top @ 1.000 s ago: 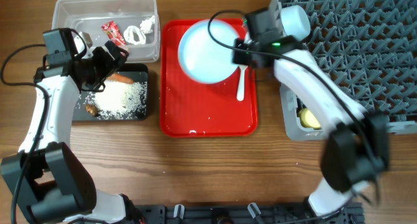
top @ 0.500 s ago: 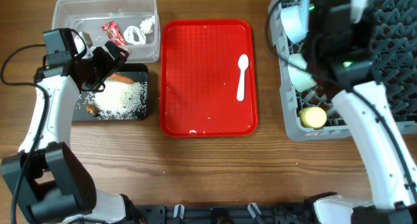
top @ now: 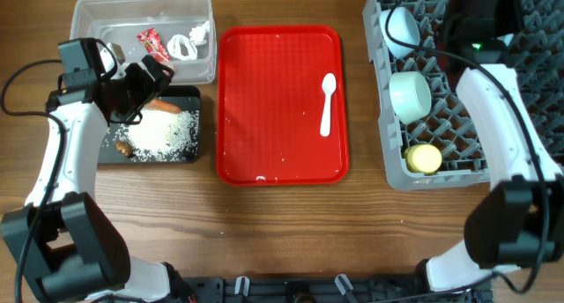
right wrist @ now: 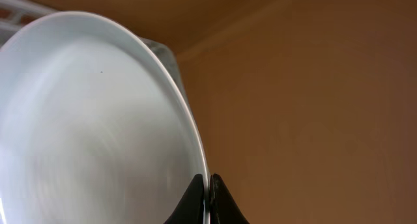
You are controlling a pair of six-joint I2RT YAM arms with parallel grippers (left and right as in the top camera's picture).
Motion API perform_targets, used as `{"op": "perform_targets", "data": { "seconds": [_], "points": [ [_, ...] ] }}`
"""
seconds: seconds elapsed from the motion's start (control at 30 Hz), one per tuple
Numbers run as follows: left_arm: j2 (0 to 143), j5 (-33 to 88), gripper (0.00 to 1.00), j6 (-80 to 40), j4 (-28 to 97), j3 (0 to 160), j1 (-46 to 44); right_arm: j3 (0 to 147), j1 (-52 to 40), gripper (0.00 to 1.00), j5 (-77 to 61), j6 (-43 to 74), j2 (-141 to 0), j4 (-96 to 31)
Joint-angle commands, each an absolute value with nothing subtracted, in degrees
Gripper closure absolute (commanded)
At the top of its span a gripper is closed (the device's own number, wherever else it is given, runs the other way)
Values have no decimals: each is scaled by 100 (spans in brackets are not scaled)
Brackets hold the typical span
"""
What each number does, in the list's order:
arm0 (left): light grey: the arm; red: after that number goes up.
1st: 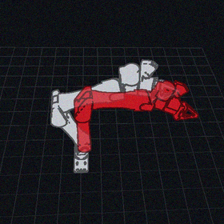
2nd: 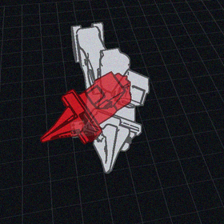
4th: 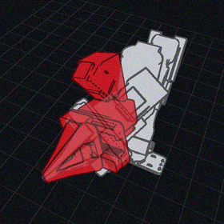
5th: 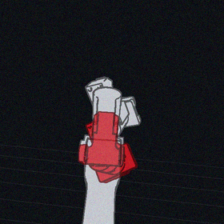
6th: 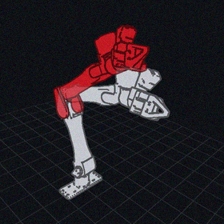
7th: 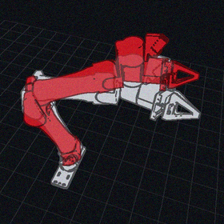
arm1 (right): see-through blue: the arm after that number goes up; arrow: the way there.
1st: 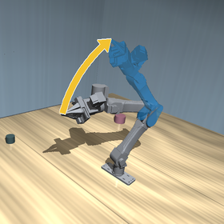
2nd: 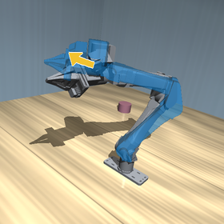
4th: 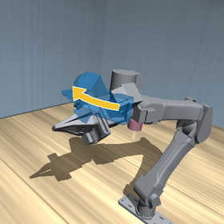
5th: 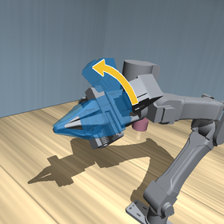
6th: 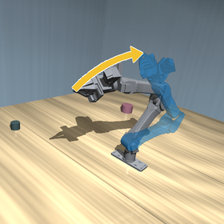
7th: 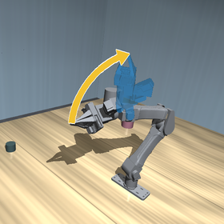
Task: Sort waste into correct bins and load items into the dishwasher rack
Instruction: 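Lift the plate with the right gripper and stand it upright in the rack, then reach the right gripper to the white spoon on the red tray and grasp it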
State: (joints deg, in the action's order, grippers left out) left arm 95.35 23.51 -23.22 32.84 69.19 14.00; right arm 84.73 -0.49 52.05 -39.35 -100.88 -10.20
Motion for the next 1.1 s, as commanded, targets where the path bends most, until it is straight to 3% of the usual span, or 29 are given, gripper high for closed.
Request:
{"op": "perform_targets", "data": {
  "seconds": [0.0, 0.2, 0.23, 0.27, 0.3, 0.43, 0.6, 0.73, 0.93, 1.07],
  "points": [
    [9445, 2375, 0, -2296, 3260, 6901, 1415, 8484, -51, 96, 4751, -4803, -10468, -690],
    [9445, 2375, 0, -2294, 3260, 6901, 1415, 8484, -51, 96, 4305, -4777, -10825, -609],
    [9445, 2375, 0, -2294, 3260, 6899, 1415, 8484, -51, 91, 4189, -4770, -10857, -633],
    [9445, 2375, 0, -2294, 3260, 6899, 1415, 8484, -51, 70, 4093, -4716, -10857, -646],
    [9445, 2375, 0, -2294, 3260, 6901, 1415, 8484, -51, 60, 4010, -4510, -10855, -622],
    [9445, 2375, 0, -2294, 3260, 6899, 1415, 8484, -51, 30, 4042, -3717, -10833, -305],
    [9445, 2375, 0, -2294, 3260, 6899, 1415, 8512, -287, 13, 4073, -3002, -10326, -480],
    [9445, 2375, 0, -2294, 3262, 6899, 1415, 8512, -908, 13, 3306, -1479, -9699, -1459],
    [9445, 2375, 0, -2294, 3262, 6901, 1415, 8468, -1824, 13, -381, 1133, -9441, -2696],
    [9445, 2375, 0, -2294, 3260, 6901, 1415, 8460, -2137, 26, -631, 1968, -10079, -2967]
  ]
}}
